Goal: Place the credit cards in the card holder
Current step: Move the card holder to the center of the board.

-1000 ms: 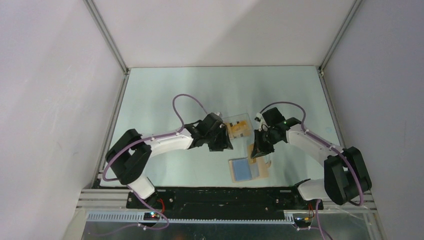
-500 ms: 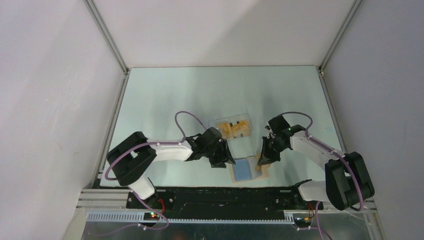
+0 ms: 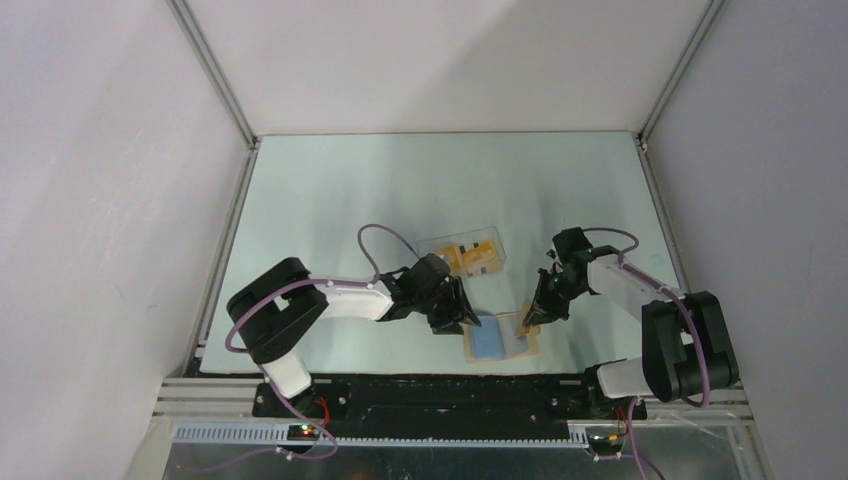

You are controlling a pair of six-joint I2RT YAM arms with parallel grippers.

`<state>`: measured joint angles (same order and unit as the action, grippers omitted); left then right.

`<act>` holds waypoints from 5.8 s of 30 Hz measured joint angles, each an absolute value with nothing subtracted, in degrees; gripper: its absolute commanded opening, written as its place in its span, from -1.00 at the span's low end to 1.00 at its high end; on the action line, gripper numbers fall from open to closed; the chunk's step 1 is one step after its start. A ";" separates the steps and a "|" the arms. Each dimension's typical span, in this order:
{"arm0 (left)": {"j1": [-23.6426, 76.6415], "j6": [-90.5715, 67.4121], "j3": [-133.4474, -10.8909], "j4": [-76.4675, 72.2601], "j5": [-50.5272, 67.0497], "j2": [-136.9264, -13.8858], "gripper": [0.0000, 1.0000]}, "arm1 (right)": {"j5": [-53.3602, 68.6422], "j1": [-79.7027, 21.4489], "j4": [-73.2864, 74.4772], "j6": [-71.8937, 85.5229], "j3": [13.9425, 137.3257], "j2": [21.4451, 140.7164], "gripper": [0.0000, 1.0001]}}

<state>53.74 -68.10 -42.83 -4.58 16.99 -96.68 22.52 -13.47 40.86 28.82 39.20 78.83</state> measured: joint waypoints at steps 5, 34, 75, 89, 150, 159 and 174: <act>53.74 -67.90 -43.83 -5.06 16.99 -97.71 0.12 | 23.90 -12.67 40.86 28.53 39.20 79.53 -1.00; 51.03 -62.89 -45.56 0.40 12.27 -96.18 -0.88 | 31.31 -20.95 39.16 22.09 41.69 81.17 -1.00; 47.37 -65.54 -46.19 -4.93 15.62 -100.44 -1.00 | 34.98 -26.20 35.24 22.94 45.21 90.00 -1.00; 46.09 -63.81 -44.75 -4.95 15.75 -97.03 -0.31 | 30.76 -25.67 39.90 23.57 45.71 77.06 -1.00; 47.48 -63.46 -46.61 -4.56 16.78 -97.97 -0.20 | 29.08 -26.48 46.28 25.76 41.21 81.65 -1.00; 47.48 -63.48 -46.61 -4.56 16.78 -97.97 -0.19 | 32.62 -26.57 44.49 24.53 41.21 83.37 -1.00; 47.48 -63.57 -46.61 -4.47 16.78 -98.32 -0.19 | 33.30 -26.94 45.63 23.40 42.57 83.22 -1.00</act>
